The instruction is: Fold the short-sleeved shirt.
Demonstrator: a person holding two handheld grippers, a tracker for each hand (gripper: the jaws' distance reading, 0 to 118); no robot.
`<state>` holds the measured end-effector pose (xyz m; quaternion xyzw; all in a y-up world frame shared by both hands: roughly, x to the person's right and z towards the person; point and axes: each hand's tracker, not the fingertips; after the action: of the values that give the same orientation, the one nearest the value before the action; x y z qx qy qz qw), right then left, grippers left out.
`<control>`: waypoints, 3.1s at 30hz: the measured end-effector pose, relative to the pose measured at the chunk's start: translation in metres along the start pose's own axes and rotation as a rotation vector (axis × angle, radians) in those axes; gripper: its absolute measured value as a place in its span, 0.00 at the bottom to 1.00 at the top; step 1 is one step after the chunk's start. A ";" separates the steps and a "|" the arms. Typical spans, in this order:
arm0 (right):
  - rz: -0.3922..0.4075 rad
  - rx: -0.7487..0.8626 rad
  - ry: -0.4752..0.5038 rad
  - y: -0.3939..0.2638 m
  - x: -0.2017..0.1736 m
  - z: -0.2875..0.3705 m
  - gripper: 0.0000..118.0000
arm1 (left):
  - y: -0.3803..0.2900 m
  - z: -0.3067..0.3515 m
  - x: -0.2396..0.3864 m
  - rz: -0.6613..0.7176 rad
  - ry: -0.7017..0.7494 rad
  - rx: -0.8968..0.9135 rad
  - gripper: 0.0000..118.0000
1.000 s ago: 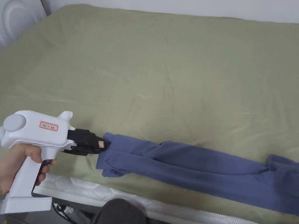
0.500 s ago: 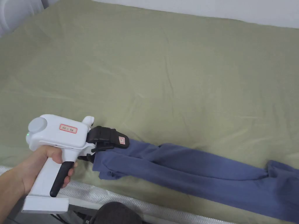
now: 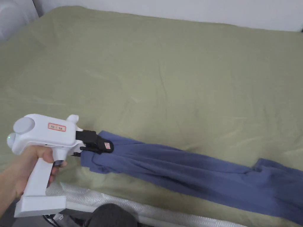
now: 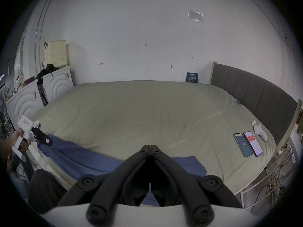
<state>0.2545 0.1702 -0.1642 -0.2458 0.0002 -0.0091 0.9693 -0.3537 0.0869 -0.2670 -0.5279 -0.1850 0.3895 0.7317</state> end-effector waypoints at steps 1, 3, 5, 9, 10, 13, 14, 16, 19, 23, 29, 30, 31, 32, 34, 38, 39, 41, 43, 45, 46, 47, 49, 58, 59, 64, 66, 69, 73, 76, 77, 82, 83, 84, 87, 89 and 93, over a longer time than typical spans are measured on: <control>-0.004 0.005 0.002 0.000 0.002 0.000 0.00 | -0.003 0.009 0.007 -0.012 0.010 0.009 0.05; -0.007 0.012 0.006 0.001 0.005 0.000 0.00 | -0.007 0.026 0.022 -0.048 0.092 0.045 0.05; -0.015 0.018 0.012 0.000 0.008 0.000 0.00 | -0.004 0.031 0.032 -0.070 0.139 0.041 0.05; -0.024 0.030 0.018 -0.001 0.013 0.004 0.00 | -0.021 0.023 0.086 -0.202 0.212 0.023 0.05; -0.025 0.032 0.020 -0.001 0.014 0.006 0.00 | -0.025 0.018 0.100 -0.233 0.223 0.020 0.05; -0.023 0.037 0.018 -0.003 0.019 0.009 0.00 | -0.040 0.001 0.144 -0.295 0.226 -0.001 0.05; -0.025 0.037 0.020 -0.003 0.021 0.010 0.00 | -0.045 -0.007 0.157 -0.332 0.223 -0.013 0.05; -0.025 0.034 0.021 -0.004 0.021 0.013 0.00 | -0.051 -0.028 0.180 -0.369 0.236 -0.049 0.05; -0.030 0.034 0.020 -0.005 0.024 0.015 0.00 | -0.067 -0.068 0.211 -0.423 0.269 -0.083 0.05; -0.036 0.035 0.019 -0.005 0.025 0.014 0.00 | -0.053 -0.125 0.214 -0.448 0.282 -0.148 0.05; -0.031 0.018 0.025 -0.006 0.028 0.006 0.00 | -0.084 -0.215 0.229 -0.481 0.274 -0.221 0.29; -0.030 0.014 0.024 -0.007 0.028 0.005 0.00 | -0.085 -0.222 0.227 -0.475 0.284 -0.227 0.79; -0.029 0.010 0.025 -0.007 0.028 0.004 0.00 | -0.086 -0.219 0.228 -0.478 0.277 -0.212 1.00; -0.028 0.008 0.027 -0.007 0.029 0.003 0.00 | -0.094 -0.213 0.234 -0.474 0.241 -0.179 1.00; -0.025 0.005 0.029 -0.006 0.031 0.002 0.00 | -0.094 -0.193 0.232 -0.448 0.188 -0.148 0.92; -0.024 -0.004 0.049 -0.005 0.033 -0.002 0.00 | -0.064 -0.143 0.198 -0.415 0.107 -0.029 0.38; -0.022 -0.005 0.051 -0.005 0.033 -0.004 0.00 | -0.061 -0.136 0.190 -0.402 0.119 -0.004 0.00; -0.016 -0.006 0.056 -0.005 0.032 -0.006 0.00 | -0.055 -0.126 0.180 -0.373 0.114 -0.049 0.00; -0.015 -0.010 0.063 -0.005 0.030 -0.007 0.00 | -0.050 -0.122 0.169 -0.332 0.090 -0.042 0.00; -0.012 -0.013 0.062 -0.005 0.028 -0.008 0.00 | -0.068 -0.138 0.169 -0.278 0.036 -0.042 0.00; -0.012 -0.015 0.063 -0.006 0.028 -0.008 0.00 | -0.070 -0.144 0.170 -0.261 0.028 -0.047 0.00; -0.011 -0.020 0.064 -0.006 0.028 -0.008 0.00 | -0.074 -0.152 0.172 -0.272 0.033 -0.057 0.00; -0.004 -0.027 0.064 -0.006 0.027 -0.008 0.00 | -0.072 -0.166 0.169 -0.234 0.001 -0.108 0.00; -0.003 -0.028 0.054 -0.006 0.032 -0.006 0.00 | -0.107 -0.240 0.178 -0.268 -0.004 -0.221 0.00; -0.002 -0.029 0.055 -0.006 0.031 -0.005 0.00 | -0.111 -0.248 0.177 -0.271 0.006 -0.222 0.00; 0.005 -0.043 0.058 -0.010 0.033 -0.006 0.00 | -0.142 -0.267 0.180 -0.301 0.039 -0.173 0.00; 0.007 -0.045 0.060 -0.010 0.033 -0.006 0.00 | -0.143 -0.264 0.183 -0.318 0.053 -0.166 0.00; 0.009 -0.046 0.062 -0.010 0.031 -0.007 0.00 | -0.142 -0.252 0.195 -0.327 0.058 -0.174 0.00; 0.020 -0.043 0.064 -0.005 0.026 -0.005 0.00 | -0.130 -0.211 0.205 -0.343 -0.045 -0.139 0.00; 0.022 -0.038 0.071 -0.002 0.023 -0.005 0.00 | -0.114 -0.159 0.211 -0.372 -0.108 -0.086 0.00; 0.026 -0.035 0.073 -0.001 0.022 -0.005 0.00 | -0.108 -0.141 0.209 -0.369 -0.113 -0.054 0.00; 0.032 -0.027 0.083 0.004 0.016 -0.005 0.00 | -0.073 -0.081 0.168 -0.376 -0.015 0.030 0.00; 0.031 -0.026 0.085 0.005 0.015 -0.005 0.00 | -0.068 -0.076 0.155 -0.360 0.021 0.023 0.00; 0.031 -0.026 0.085 0.005 0.013 -0.006 0.00 | -0.066 -0.075 0.145 -0.344 0.037 -0.001 0.00; 0.029 -0.029 0.088 0.005 0.010 -0.008 0.00 | -0.061 -0.074 0.117 -0.309 0.050 -0.038 0.00; 0.027 -0.034 0.088 0.004 0.008 -0.010 0.00 | -0.067 -0.078 0.113 -0.303 0.055 -0.052 0.00; 0.026 -0.040 0.083 0.003 0.008 -0.012 0.00 | -0.061 -0.090 0.095 -0.253 -0.007 -0.108 0.00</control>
<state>0.2629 0.1670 -0.1764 -0.2647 0.0437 -0.0068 0.9633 -0.2097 0.0947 -0.2581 -0.5376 -0.2731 0.2855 0.7449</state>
